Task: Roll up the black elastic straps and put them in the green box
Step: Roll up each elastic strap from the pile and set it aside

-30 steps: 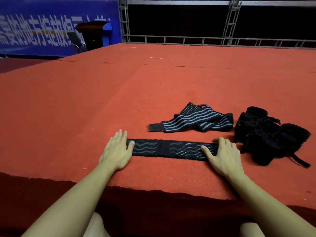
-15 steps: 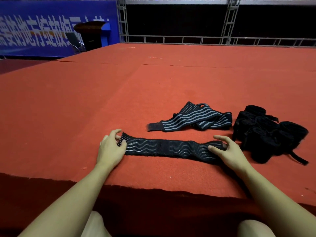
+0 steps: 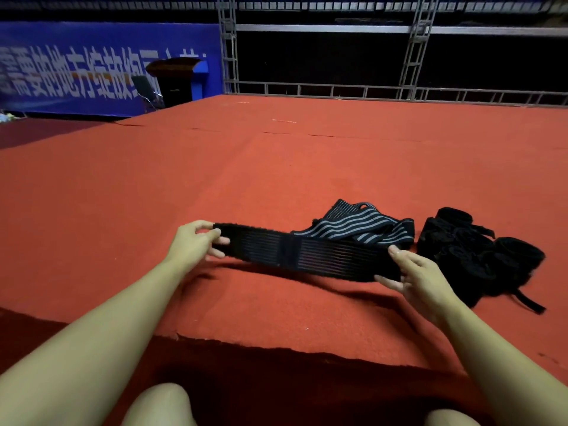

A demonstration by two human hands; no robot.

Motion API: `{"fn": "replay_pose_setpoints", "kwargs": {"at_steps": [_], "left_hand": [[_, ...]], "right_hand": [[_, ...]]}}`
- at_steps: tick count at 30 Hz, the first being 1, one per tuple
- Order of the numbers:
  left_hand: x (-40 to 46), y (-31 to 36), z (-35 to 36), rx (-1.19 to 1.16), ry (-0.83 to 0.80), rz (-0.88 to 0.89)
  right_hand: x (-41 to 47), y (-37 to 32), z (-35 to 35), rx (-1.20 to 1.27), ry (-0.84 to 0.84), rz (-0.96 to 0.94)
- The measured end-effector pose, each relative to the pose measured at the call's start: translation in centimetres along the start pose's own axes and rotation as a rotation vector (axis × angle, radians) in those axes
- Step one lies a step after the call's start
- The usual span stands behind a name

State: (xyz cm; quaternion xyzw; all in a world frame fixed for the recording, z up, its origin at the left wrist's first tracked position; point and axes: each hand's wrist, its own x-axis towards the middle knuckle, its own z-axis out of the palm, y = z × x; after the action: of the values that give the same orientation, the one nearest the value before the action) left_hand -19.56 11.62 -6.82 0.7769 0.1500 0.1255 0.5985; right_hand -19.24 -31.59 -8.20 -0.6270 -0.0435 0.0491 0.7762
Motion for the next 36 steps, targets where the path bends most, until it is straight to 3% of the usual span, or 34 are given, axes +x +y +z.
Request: {"fn": "replay_pose_setpoints", "kwargs": {"at_steps": [4,10,17,20,23,25,27,32,36], "left_hand": [[0.5,2.2,-0.1,-0.058,0.066,0.041],[2.3,4.8,1.2,0.202,0.145,0.201],[3.7,9.4,6.2,0.271,0.079,0.358],[4.7,11.3,8.8,0.244,0.049,0.406],[6.3,12.2,11.1,0.262,-0.095,0.449],[6.5,11.7,12.1,0.276,-0.319,0.443],[6.2,10.4,12.7,0.34,-0.434,0.462],[3.2,4.7,12.7,0.311,-0.335,0.434],[-1.6,-1.0,11.5,0.374,-0.355,0.526]], "right_hand": [[-0.5,-0.9,1.7,0.1,0.015,-0.014],[-2.3,0.6,4.2,-0.268,0.053,-0.208],[-3.2,4.0,7.6,-0.414,0.069,-0.318],[-3.7,5.3,8.9,-0.5,-0.001,-0.45],[-3.7,6.2,10.1,-0.622,-0.096,-0.58],[-3.2,6.7,10.5,-0.662,-0.178,-0.551],[-2.5,7.3,10.5,-0.723,-0.256,-0.504],[-1.1,8.2,9.2,-0.838,-0.317,-0.474],[-0.3,7.5,8.5,-0.905,-0.339,-0.481]]}}
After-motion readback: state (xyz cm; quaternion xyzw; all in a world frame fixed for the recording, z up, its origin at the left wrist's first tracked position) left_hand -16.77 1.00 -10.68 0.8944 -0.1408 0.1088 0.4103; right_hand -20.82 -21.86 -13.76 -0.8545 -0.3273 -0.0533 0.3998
